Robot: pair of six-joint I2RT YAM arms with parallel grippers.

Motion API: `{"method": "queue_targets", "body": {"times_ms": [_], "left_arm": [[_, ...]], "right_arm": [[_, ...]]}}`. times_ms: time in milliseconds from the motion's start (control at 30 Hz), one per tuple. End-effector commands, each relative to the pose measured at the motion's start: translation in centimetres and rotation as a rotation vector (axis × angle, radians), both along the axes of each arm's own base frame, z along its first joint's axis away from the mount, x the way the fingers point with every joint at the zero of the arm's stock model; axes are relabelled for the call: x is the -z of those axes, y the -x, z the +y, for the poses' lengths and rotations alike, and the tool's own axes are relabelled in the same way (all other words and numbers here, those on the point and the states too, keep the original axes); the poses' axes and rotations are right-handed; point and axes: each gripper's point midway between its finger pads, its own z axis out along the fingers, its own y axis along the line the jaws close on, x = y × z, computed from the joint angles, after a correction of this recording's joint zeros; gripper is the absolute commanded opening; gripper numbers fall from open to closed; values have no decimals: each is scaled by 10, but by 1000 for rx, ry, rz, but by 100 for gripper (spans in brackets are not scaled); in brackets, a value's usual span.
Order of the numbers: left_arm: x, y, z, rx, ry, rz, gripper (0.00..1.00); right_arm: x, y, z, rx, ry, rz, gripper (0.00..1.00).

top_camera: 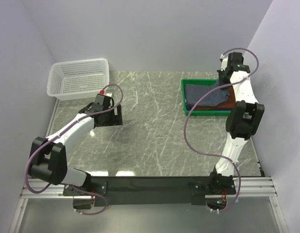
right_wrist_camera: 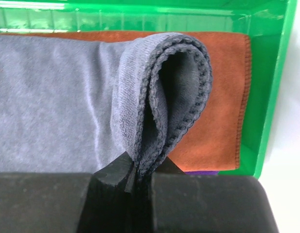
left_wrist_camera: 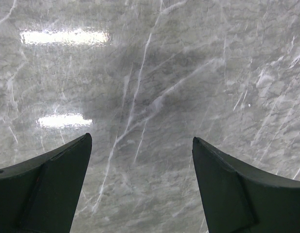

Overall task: Fold and stack the towels
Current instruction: Neatly place the folded towel into the bin

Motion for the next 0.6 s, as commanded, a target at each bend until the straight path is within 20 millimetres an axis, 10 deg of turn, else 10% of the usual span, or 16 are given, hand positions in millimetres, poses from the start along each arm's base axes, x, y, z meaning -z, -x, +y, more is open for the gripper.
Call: {"method": "queue_targets", "body": {"times_ms": [0,567], "left_arm": [[-11,-11,-3,13,13,-46,89],[-10,-11,0,3,2,-48,89]], "right_arm": [[-18,-15,-7,9,65,-94,0],[3,-25,-31,74,179,-158,0]]}}
